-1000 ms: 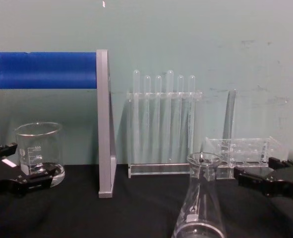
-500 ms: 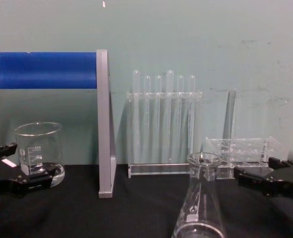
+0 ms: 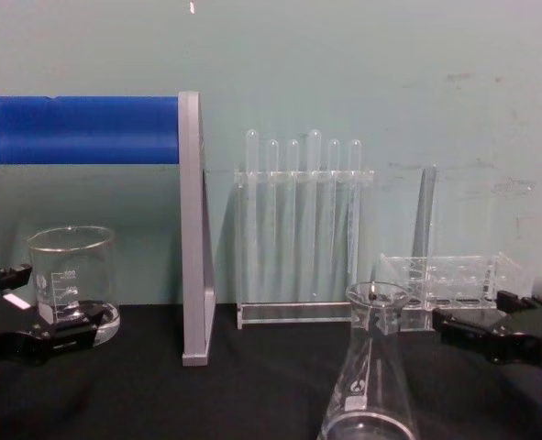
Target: Grasp the erlenmeyer flask with one hand, shake it three times, then place it back.
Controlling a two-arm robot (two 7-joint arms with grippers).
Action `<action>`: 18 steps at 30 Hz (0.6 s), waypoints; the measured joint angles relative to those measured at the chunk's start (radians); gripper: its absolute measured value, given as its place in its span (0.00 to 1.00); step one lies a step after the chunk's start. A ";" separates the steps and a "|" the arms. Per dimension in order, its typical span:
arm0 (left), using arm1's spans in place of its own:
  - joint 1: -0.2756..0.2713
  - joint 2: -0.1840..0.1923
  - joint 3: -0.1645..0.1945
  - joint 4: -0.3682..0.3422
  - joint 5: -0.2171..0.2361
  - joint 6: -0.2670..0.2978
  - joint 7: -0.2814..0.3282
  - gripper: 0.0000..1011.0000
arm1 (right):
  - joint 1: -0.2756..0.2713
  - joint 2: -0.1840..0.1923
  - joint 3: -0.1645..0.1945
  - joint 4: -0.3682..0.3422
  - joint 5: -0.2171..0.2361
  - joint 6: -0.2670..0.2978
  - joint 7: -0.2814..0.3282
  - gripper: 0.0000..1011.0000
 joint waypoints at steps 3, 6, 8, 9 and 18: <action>0.000 0.000 0.000 0.000 0.000 0.000 0.000 0.99 | 0.000 0.000 0.000 0.000 0.000 0.000 0.000 0.99; 0.000 0.000 0.000 0.000 0.000 0.000 0.000 0.99 | 0.000 0.000 0.000 0.000 0.000 0.000 0.000 0.99; 0.000 0.000 0.000 0.000 0.000 0.000 0.000 0.99 | 0.000 0.000 0.000 0.000 0.000 0.000 0.000 0.99; 0.000 0.000 0.000 0.000 0.000 0.000 0.000 0.99 | 0.000 0.000 0.000 0.000 0.000 0.000 0.000 0.99; 0.000 0.000 0.000 0.000 0.000 0.000 0.000 0.99 | 0.000 0.000 0.000 0.000 0.000 0.000 0.000 0.99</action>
